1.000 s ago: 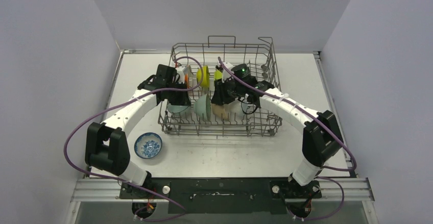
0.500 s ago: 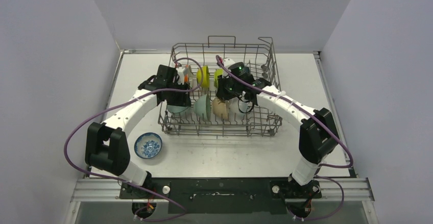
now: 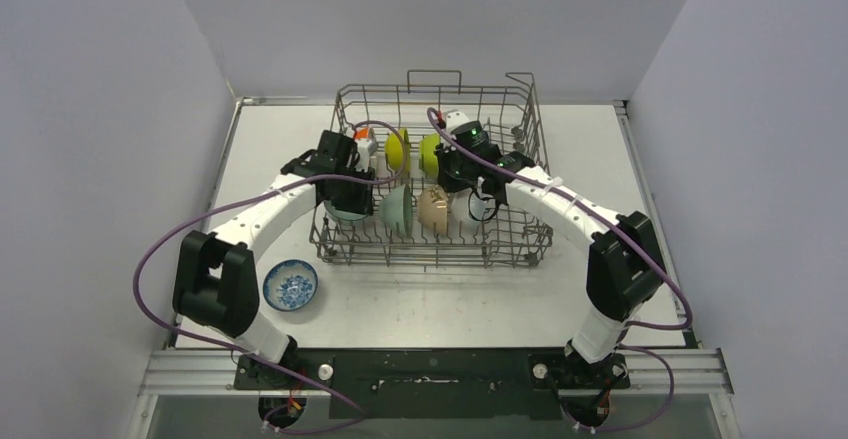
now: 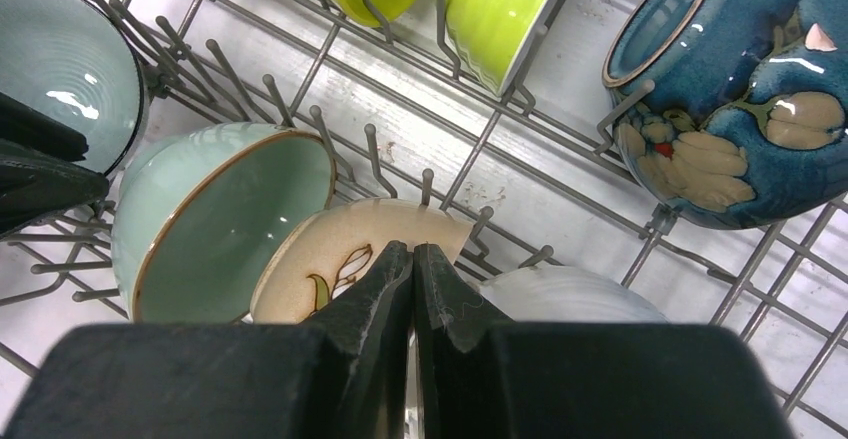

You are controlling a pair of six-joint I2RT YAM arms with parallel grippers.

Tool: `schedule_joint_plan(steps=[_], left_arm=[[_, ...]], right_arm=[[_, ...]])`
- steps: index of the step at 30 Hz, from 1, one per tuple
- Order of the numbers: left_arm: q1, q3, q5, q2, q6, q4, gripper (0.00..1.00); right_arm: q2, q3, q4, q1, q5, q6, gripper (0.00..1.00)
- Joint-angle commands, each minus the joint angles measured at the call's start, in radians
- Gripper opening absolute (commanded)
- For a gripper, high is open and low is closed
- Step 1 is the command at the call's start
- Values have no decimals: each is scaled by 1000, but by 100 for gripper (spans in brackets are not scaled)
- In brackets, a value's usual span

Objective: Load the bowls into the dish rack
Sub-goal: Adjust the bowl in the dish rack.

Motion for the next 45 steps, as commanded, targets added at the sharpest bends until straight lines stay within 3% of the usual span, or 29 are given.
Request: schedule_joint_plan(steps=[1, 4, 7, 9, 17, 25, 32, 38, 45], left_arm=[[1, 36, -63, 18, 39, -21, 23], [-6, 44, -66, 14, 42, -24, 24], [-22, 61, -85, 6, 51, -40, 45], [-36, 68, -107, -3, 67, -47, 52], [-45, 57, -178, -65, 50, -47, 59], [2, 2, -124, -244, -40, 40, 79], [166, -47, 48, -383, -154, 89, 86], [456, -181, 293, -512, -319, 209, 88], [718, -342, 397, -663, -436, 282, 92]], right_arm=[[-44, -36, -164, 2, 43, -26, 5], [-76, -26, -140, 2, 33, -26, 6], [-106, -17, -116, 3, 18, -27, 8], [-115, -8, -108, 2, 11, -30, 8], [-141, 2, -86, 6, -31, -41, 9], [-119, 38, -36, 41, -121, -48, 18], [-6, 146, 7, 137, -175, -45, 26], [162, 296, 17, 217, -220, -37, 27], [335, 441, 65, 276, -316, 1, 40]])
